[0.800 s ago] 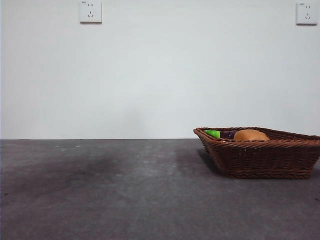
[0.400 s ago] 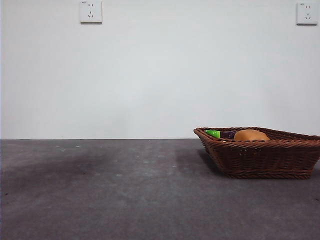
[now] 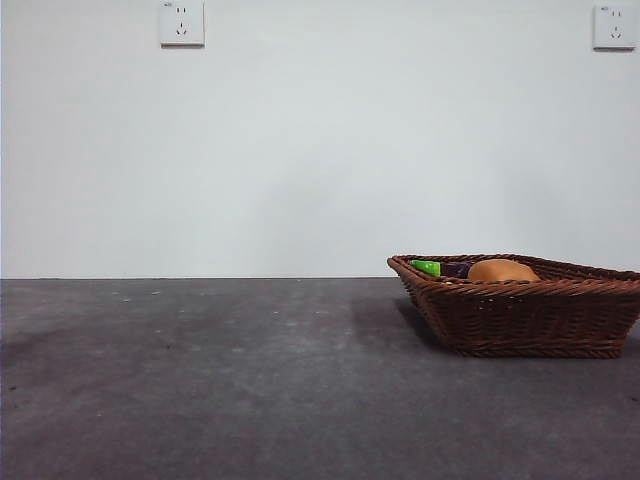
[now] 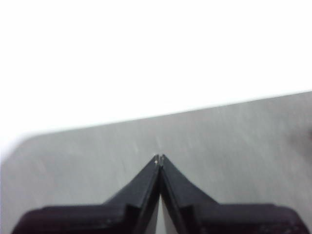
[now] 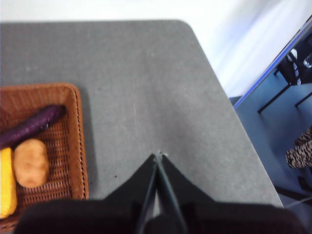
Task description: Help me put the vegetables on the table into the basket
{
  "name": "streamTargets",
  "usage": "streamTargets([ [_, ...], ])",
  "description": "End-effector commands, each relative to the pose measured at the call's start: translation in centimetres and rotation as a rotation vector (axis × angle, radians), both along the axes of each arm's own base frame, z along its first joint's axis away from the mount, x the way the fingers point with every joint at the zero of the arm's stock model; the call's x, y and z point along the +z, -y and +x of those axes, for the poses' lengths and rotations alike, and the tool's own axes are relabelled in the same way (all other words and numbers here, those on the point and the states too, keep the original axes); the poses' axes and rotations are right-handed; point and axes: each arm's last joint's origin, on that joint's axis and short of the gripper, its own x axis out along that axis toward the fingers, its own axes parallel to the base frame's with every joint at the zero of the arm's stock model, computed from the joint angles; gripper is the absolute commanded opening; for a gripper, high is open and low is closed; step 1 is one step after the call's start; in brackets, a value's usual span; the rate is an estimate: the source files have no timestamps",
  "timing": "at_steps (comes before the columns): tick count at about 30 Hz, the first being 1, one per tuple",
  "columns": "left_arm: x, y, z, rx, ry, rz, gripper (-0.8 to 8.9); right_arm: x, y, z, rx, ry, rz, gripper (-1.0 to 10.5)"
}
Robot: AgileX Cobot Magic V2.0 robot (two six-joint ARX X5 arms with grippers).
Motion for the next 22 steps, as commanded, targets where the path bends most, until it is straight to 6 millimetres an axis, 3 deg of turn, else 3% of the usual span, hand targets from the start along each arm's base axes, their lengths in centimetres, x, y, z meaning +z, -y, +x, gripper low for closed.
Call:
streamTargets([
  [1,-4.6,-0.1,-1.0,-0.017,-0.046,-0.069,-0.03,-1.0,-0.4,1.7,-0.008,-0.075,-0.019,0.0],
  [5,-7.1,-0.6,-2.1,0.03,-0.121,-0.119,-0.03,-2.5,-1.2,4.7,-0.008,-0.16,-0.041,0.0],
  [9,-7.9,-1.1,-2.5,0.069,-0.161,-0.122,-0.03,-4.3,-2.1,7.8,-0.008,-0.25,-0.065,0.0],
  [12,-9.3,-0.9,-2.8,-0.029,-0.142,-0.135,-0.03,-5.5,-2.5,9.4,-0.008,-0.301,-0.079,0.0],
  [17,-9.4,-0.9,-2.9,-0.06,-0.14,-0.084,-0.03,-6.5,-2.9,10.8,-0.008,-0.339,-0.089,0.0],
  [22,-9.3,-0.8,-2.9,-0.066,-0.134,-0.092,-0.03,-6.2,-3.0,11.3,-0.009,-0.28,-0.074,0.0],
])
